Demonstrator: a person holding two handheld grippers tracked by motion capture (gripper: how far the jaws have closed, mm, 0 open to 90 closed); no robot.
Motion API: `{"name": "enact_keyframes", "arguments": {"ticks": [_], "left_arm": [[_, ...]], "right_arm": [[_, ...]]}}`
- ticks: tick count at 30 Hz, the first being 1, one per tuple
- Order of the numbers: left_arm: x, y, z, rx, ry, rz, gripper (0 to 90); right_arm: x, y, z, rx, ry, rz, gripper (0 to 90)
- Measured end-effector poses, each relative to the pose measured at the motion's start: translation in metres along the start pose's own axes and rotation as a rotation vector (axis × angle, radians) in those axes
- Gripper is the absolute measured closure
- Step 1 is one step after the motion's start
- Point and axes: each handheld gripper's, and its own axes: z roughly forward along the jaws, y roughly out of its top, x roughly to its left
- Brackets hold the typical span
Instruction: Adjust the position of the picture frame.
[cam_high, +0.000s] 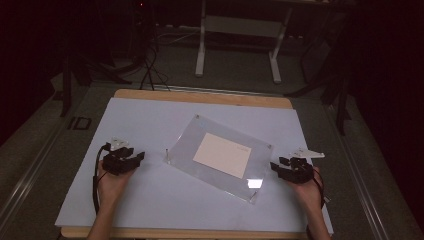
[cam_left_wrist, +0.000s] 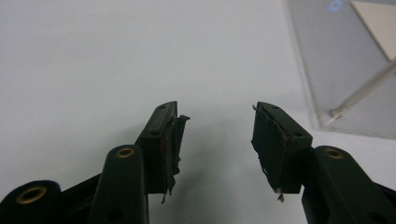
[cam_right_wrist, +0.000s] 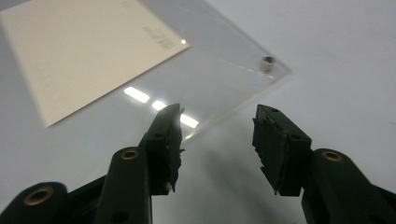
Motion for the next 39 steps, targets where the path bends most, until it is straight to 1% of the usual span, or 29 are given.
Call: {"name": "enact_keyframes", "arguments": {"ticks": [1,2,3,4,8,10,11,12,14,15,16,18,21,22,25,28,34,38,39], "left_arm": [[-0.001,0.0,0.0,-0.004,0.004,0.011,50.4],[-0.002,0.0,0.0,-0.002,0.003,0.015,51.8],[-0.003,0.0,0.0,-0.006,-0.01,0.018,53.2],[-0.004,0.001,-0.001,-0.007,-0.014,0.024,53.2],[-0.009,0.001,-0.001,-0.002,-0.038,0.057,53.1],[-0.011,0.002,-0.001,-0.008,-0.066,0.067,52.6],[-0.013,0.002,-0.002,-0.011,-0.077,0.071,52.6],[-0.014,0.003,-0.003,-0.012,-0.087,0.078,52.7],[-0.016,0.003,-0.004,-0.013,-0.112,0.083,52.6],[-0.017,0.003,-0.004,-0.016,-0.126,0.078,51.6],[-0.018,0.003,-0.004,-0.016,-0.131,0.081,51.6],[-0.022,0.003,-0.005,-0.009,-0.135,0.109,52.1],[-0.026,0.003,-0.004,0.001,-0.149,0.125,52.1],[-0.027,0.003,-0.004,0.002,-0.152,0.134,52.2],[-0.032,0.003,-0.001,0.02,-0.142,0.159,53.1],[-0.036,0.003,0.001,0.027,-0.156,0.17,53.2],[-0.044,0.006,0.005,0.016,-0.2,0.168,57.0],[-0.052,0.011,0.01,0.01,-0.206,0.18,60.8],[-0.054,0.013,0.012,0.015,-0.2,0.186,61.2]], "right_arm": [[0.002,0.0,0.0,-0.001,0.009,-0.008,51.5],[0.004,-0.001,0.0,0.001,0.019,-0.007,51.7],[0.005,-0.001,0.0,-0.002,0.03,-0.01,51.9],[0.007,-0.001,0.0,-0.003,0.049,-0.012,52.5],[0.014,-0.001,-0.001,0.004,0.08,-0.036,53.5],[0.022,-0.001,-0.003,0.008,0.103,-0.06,53.8],[0.022,-0.001,-0.003,0.008,0.103,-0.06,53.8],[0.024,-0.002,-0.004,0.009,0.107,-0.071,54.1],[0.03,-0.004,-0.005,0.015,0.116,-0.085,54.4],[0.032,-0.005,-0.005,0.017,0.126,-0.091,54.5],[0.035,-0.006,-0.005,0.018,0.136,-0.096,54.5],[0.04,-0.007,-0.006,0.016,0.143,-0.114,54.0],[0.045,-0.008,-0.006,0.021,0.154,-0.133,53.9],[0.046,-0.008,-0.006,0.023,0.157,-0.136,54.0],[0.049,-0.01,-0.008,0.021,0.172,-0.135,55.3],[0.052,-0.011,-0.01,0.019,0.183,-0.147,56.0],[0.058,-0.013,-0.011,0.027,0.2,-0.174,58.4],[0.061,-0.015,-0.012,0.038,0.208,-0.2,60.9],[0.061,-0.015,-0.012,0.039,0.21,-0.203,61.1]]}}
